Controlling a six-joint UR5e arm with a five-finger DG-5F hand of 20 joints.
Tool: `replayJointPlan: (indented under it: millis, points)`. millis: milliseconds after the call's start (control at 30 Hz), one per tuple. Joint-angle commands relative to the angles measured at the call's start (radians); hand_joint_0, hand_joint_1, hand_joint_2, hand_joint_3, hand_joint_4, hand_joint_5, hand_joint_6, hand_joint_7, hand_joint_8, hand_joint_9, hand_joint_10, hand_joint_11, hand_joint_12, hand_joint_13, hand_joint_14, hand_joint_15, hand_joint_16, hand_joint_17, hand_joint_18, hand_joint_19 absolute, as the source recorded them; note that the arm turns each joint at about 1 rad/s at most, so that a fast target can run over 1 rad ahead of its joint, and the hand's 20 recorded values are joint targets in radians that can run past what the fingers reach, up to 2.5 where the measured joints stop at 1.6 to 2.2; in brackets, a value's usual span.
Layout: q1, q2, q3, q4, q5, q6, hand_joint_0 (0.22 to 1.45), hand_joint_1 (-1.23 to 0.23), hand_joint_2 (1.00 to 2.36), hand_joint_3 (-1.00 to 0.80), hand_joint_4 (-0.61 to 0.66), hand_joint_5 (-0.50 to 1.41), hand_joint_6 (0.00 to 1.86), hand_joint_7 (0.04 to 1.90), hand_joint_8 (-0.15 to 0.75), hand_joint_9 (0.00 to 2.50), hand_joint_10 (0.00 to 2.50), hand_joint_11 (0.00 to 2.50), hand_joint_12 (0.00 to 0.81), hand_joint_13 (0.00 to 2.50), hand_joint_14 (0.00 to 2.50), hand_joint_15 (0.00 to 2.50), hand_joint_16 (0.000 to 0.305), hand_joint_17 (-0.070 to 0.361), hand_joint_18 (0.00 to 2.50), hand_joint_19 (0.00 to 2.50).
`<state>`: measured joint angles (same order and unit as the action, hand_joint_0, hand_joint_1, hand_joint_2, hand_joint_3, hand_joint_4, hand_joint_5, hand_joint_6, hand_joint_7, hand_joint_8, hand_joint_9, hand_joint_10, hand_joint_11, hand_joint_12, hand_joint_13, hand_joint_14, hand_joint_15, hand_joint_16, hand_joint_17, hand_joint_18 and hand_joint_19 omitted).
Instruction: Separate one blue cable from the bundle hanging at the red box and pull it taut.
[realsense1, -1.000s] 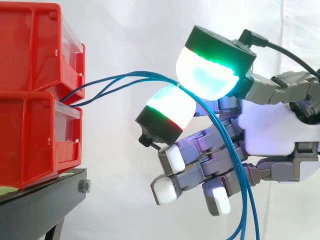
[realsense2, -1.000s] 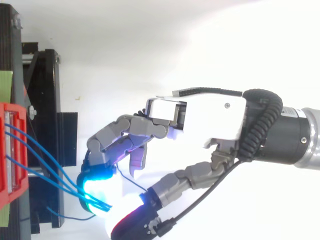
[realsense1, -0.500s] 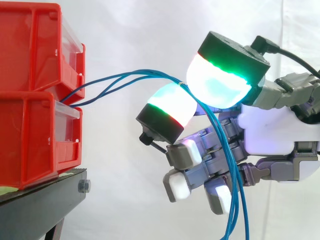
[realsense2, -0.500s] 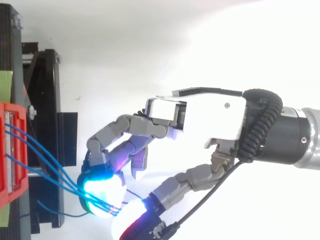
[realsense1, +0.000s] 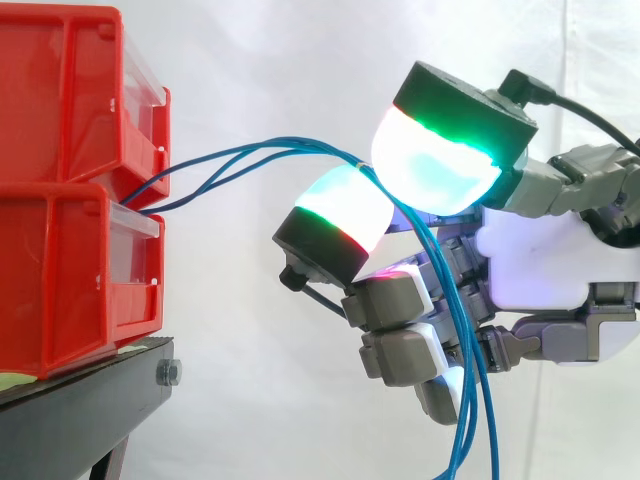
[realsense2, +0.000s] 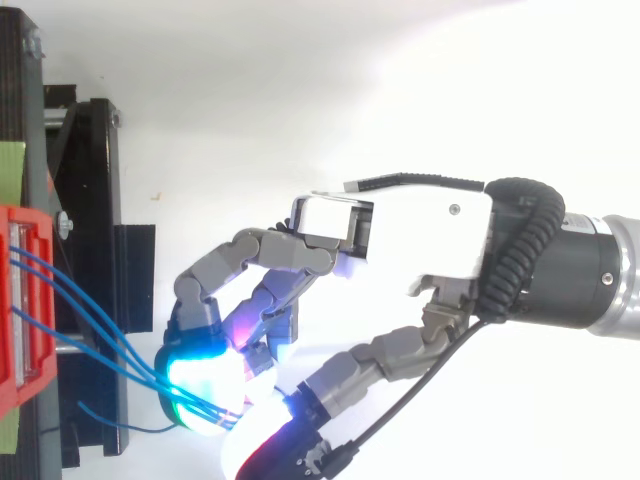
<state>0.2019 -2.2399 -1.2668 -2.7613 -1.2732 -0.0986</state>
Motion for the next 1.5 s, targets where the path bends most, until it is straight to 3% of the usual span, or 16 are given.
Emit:
replayJointPlan:
  millis: [0, 333, 500, 567, 633, 733, 1233, 1467]
  points:
    - [0.001, 0.000, 0.000, -0.001, -0.002, 0.005, 0.72, -0.80, 1.00, -0.50, 0.07, -0.20, 0.87, 1.15, 0.346, 0.96, 0.02, 1.34, 0.435, 1.01, 0.02, 1.23, 0.049, 0.110, 1.00, 0.84]
    - [0.001, 0.000, 0.000, -0.003, 0.000, 0.030, 0.71, -0.74, 1.00, -0.50, 0.08, -0.21, 0.88, 1.14, 0.347, 0.87, 0.02, 1.18, 0.430, 1.01, 0.02, 1.18, 0.050, 0.112, 1.00, 0.83]
    - [0.001, 0.000, 0.000, -0.001, 0.000, 0.043, 0.69, -0.79, 1.00, -0.50, 0.13, -0.22, 0.87, 1.12, 0.341, 0.82, 0.02, 1.14, 0.432, 0.98, 0.02, 1.17, 0.050, 0.113, 0.98, 0.83]
    - [0.001, 0.000, 0.000, -0.001, 0.000, 0.043, 0.65, -0.76, 1.00, -0.50, 0.13, -0.22, 0.87, 1.10, 0.345, 0.82, 0.02, 1.15, 0.439, 0.97, 0.02, 1.16, 0.051, 0.114, 0.98, 0.83]
    - [0.001, 0.000, 0.000, -0.001, 0.000, 0.043, 0.63, -0.59, 1.00, -0.50, 0.14, -0.21, 0.87, 1.10, 0.347, 0.83, 0.02, 1.14, 0.435, 0.97, 0.02, 1.14, 0.051, 0.114, 0.97, 0.82]
    - [0.001, 0.000, 0.000, -0.001, 0.002, 0.045, 0.63, -0.50, 1.00, -0.50, 0.14, -0.21, 0.86, 1.09, 0.348, 0.83, 0.02, 1.12, 0.436, 0.97, 0.02, 1.13, 0.051, 0.115, 0.97, 0.82]
    - [0.001, 0.000, 0.000, 0.000, 0.002, 0.046, 0.60, -0.53, 1.00, -0.50, 0.15, -0.21, 0.85, 1.09, 0.357, 0.83, 0.02, 1.13, 0.443, 0.95, 0.02, 1.10, 0.052, 0.118, 0.96, 0.84]
    - [-0.001, 0.000, 0.000, 0.000, 0.000, 0.045, 0.58, -0.43, 1.00, -0.50, 0.14, -0.19, 0.83, 1.07, 0.361, 0.85, 0.02, 1.11, 0.445, 0.95, 0.02, 1.09, 0.053, 0.118, 0.96, 0.84]
